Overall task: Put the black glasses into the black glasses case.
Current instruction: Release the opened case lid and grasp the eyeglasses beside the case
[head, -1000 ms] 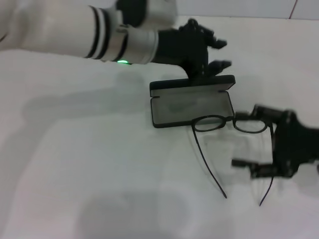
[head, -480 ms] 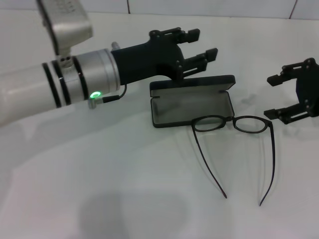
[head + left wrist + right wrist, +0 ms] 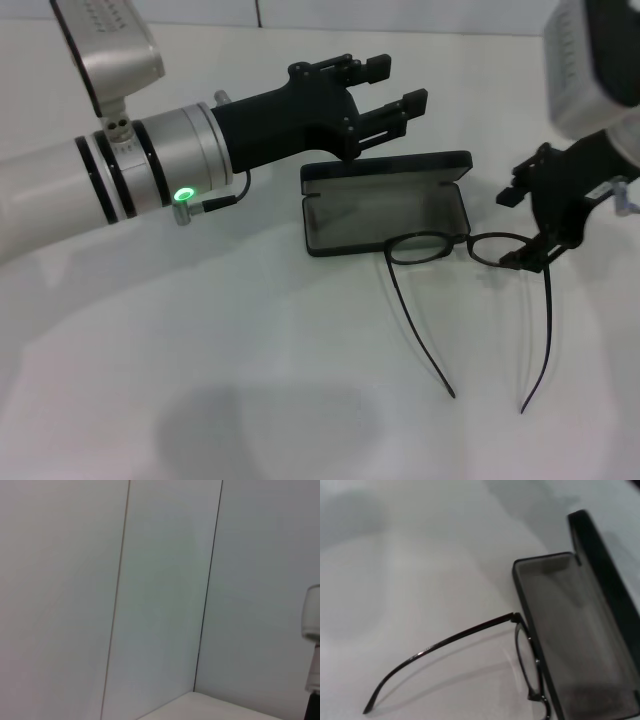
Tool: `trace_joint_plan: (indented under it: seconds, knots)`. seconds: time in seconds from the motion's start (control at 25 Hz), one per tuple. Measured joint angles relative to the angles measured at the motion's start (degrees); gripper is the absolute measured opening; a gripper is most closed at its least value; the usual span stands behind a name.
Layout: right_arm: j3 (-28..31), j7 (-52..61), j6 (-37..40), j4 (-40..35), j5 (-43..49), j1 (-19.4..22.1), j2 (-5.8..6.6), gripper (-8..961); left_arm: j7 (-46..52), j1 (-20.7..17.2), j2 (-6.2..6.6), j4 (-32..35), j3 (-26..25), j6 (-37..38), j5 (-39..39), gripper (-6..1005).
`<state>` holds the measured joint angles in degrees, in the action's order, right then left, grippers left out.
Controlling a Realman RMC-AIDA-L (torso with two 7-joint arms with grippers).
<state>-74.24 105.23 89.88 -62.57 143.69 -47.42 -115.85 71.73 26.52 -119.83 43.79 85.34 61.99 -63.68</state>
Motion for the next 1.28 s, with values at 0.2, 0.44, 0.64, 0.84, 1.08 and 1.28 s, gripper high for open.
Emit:
trace_joint_plan:
  seconds: [0.2, 0.44, 0.64, 0.84, 1.08, 1.28]
  knots:
    - [-5.6, 1.0, -3.7, 0.9, -0.3, -0.5, -0.28, 761, 0.0, 0.4, 0.03, -0.9, 0.0, 0.0, 0.1, 608]
    - [-8.1, 1.1, -6.1, 2.9, -1.7, -1.6, -0.36, 745, 0.4, 1.3, 0.03, -2.9, -1.7, -0.1, 0.1, 608]
    - [-9.3, 1.2, -7.2, 5.0, -2.4, -3.1, -0.35, 732, 0.2, 1.1, -0.04, -4.1, -2.6, 0.0, 0.2, 608]
    - [-12.3, 1.3, -9.4, 8.3, -3.7, -5.0, -0.33, 718, -0.2, 1.6, -0.11, -5.3, -2.4, 0.1, 0.2, 608]
    - [-14.6, 1.8, -11.1, 11.0, -4.1, -6.5, -0.33, 664, -0.3, 1.9, -0.14, -5.7, -2.3, 0.1, 0.0, 608]
    - [-16.3, 1.8, -12.2, 11.5, -4.1, -6.5, -0.33, 459, -0.3, 2.0, -0.15, -6.0, -2.3, 0.1, 0.1, 608]
